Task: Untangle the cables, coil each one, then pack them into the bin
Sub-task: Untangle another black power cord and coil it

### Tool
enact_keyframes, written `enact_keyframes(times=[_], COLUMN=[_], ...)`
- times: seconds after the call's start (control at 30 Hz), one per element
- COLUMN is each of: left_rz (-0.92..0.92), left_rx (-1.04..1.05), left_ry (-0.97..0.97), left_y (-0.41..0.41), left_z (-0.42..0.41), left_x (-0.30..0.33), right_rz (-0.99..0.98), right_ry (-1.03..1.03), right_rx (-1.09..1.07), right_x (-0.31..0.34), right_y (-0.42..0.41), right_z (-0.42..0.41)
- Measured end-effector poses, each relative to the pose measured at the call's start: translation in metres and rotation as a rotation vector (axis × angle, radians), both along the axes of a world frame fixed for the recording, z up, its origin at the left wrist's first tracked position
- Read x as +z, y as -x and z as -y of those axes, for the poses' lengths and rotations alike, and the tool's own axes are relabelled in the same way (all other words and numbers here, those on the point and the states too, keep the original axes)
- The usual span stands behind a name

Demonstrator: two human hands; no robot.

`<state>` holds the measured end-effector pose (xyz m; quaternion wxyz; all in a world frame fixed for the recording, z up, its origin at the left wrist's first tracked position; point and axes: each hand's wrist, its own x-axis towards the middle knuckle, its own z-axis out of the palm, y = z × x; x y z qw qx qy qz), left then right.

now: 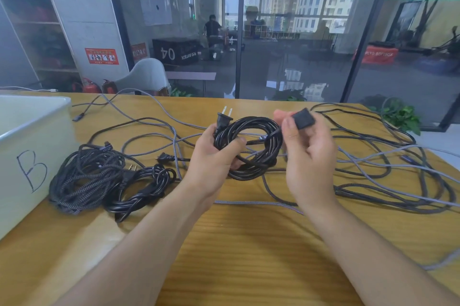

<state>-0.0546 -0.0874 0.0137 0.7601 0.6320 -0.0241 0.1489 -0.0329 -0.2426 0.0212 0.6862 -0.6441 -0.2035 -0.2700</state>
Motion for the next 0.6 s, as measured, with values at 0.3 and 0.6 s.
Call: enact_keyframes(times=[0.3, 0.6], left_rz=[0.019, 0.019], left_rx=[-0.181, -0.314], left_ry=[-0.046, -0.078], left_y=[0.012, 0.016], left_z=[0.004, 0.004], left_x=[-0.001, 0.002], right_rz=[-0.251, -0.227], right_ry=[-0.081, -0.079], right_rx=[0.161, 0.104], right_x=[-0.004, -0.003], right_y=[-0.006, 0.001], right_z=[-0.009, -0.012])
